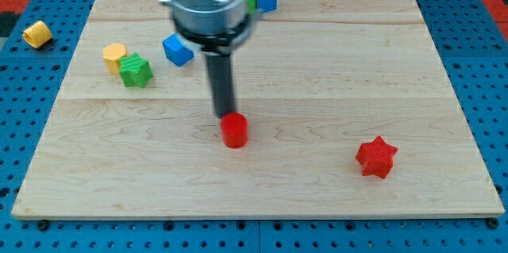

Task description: Move the red circle towards left of the red star

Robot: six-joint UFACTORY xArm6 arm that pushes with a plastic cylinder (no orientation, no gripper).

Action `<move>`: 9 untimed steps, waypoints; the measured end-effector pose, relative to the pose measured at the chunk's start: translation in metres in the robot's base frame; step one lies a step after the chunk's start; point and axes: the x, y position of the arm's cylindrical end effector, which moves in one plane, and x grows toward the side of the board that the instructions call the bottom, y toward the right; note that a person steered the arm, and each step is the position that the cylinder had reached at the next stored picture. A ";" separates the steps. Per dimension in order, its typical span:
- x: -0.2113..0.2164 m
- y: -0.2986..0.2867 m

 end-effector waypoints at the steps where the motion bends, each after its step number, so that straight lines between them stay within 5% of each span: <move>1: 0.054 -0.021; 3: 0.138 -0.028; 4: 0.128 0.041; 6: 0.108 -0.035; 8: 0.080 0.028; 9: 0.078 -0.004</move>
